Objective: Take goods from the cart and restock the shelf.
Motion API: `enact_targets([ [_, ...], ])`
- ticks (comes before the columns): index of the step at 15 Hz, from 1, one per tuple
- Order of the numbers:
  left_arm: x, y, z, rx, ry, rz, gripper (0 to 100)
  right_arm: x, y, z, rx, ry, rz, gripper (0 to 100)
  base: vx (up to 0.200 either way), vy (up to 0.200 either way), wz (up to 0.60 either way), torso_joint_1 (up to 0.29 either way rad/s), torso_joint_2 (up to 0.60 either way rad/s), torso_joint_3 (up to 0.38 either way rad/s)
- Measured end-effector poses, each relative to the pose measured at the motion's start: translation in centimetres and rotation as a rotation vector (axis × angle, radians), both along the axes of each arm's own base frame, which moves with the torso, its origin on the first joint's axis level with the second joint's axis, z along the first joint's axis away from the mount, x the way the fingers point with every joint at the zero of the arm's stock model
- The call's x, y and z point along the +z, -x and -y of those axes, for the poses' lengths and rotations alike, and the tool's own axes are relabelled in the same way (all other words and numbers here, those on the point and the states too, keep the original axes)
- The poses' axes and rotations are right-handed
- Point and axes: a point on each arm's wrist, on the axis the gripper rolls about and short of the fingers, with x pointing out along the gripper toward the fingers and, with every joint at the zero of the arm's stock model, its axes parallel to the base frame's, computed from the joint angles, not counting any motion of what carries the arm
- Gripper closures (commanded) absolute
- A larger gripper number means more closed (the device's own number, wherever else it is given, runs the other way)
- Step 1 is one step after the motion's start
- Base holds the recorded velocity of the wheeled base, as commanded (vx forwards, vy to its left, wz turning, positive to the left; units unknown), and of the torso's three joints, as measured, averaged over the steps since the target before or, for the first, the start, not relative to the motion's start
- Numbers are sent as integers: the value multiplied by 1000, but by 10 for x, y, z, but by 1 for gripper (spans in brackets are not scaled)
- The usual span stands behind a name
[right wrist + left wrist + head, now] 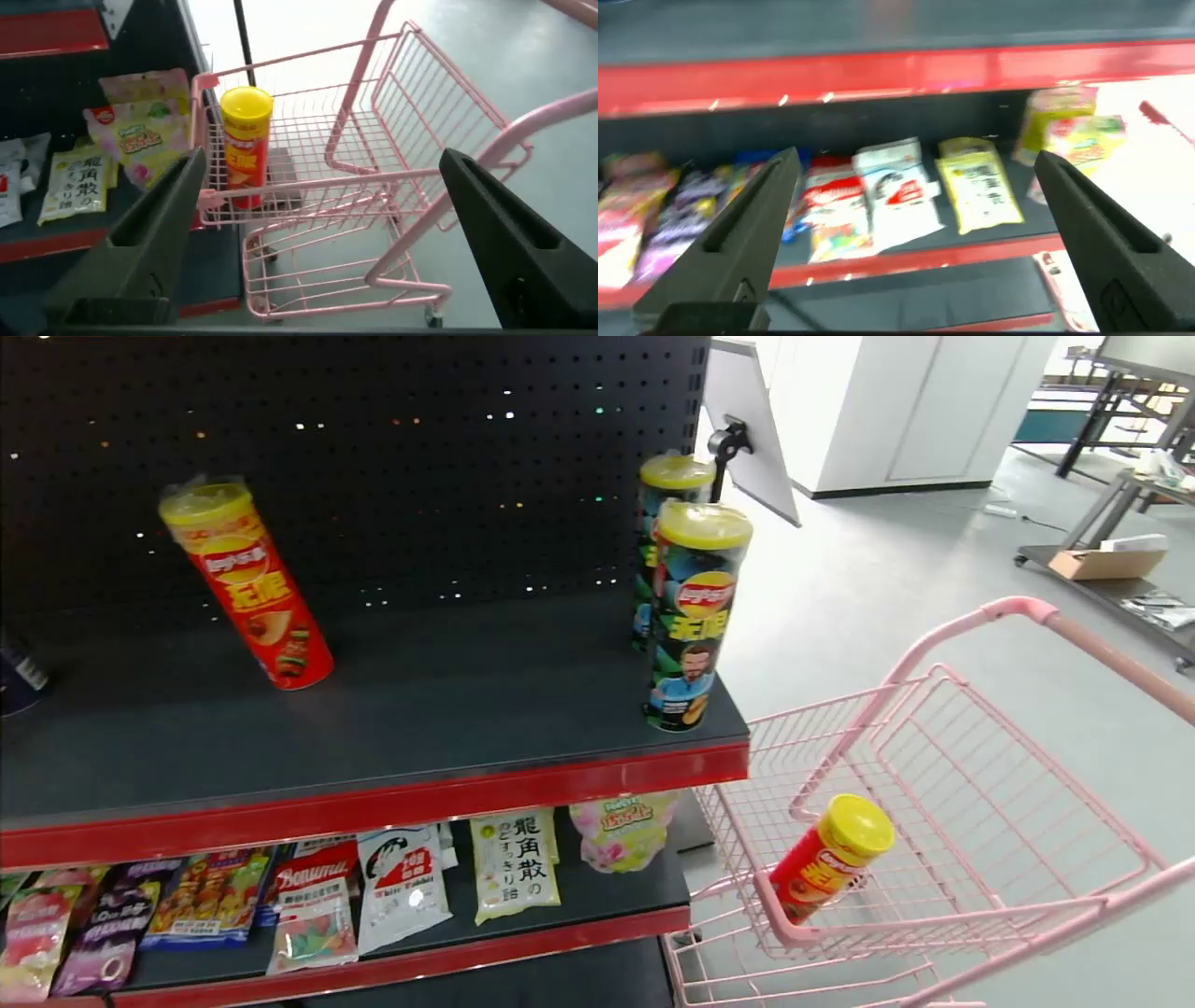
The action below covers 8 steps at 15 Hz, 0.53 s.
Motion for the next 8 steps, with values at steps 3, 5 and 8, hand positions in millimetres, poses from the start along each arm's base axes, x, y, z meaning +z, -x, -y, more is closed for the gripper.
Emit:
enact_targets([
  [3, 0, 0, 0, -2, 0, 0, 0, 0, 0, 0, 0, 0, -1, 0, 0, 0, -400, -3, 2, 2],
  [5, 0, 0, 0, -2, 0, 0, 0, 0, 0, 0, 0, -1, -1, 0, 0, 0, 0, 0, 0, 0],
  [8, 0, 0, 0, -1, 0, 0, 0, 0, 0, 0, -1, 0, 0, 0, 0, 0, 0, 0, 0, 0],
])
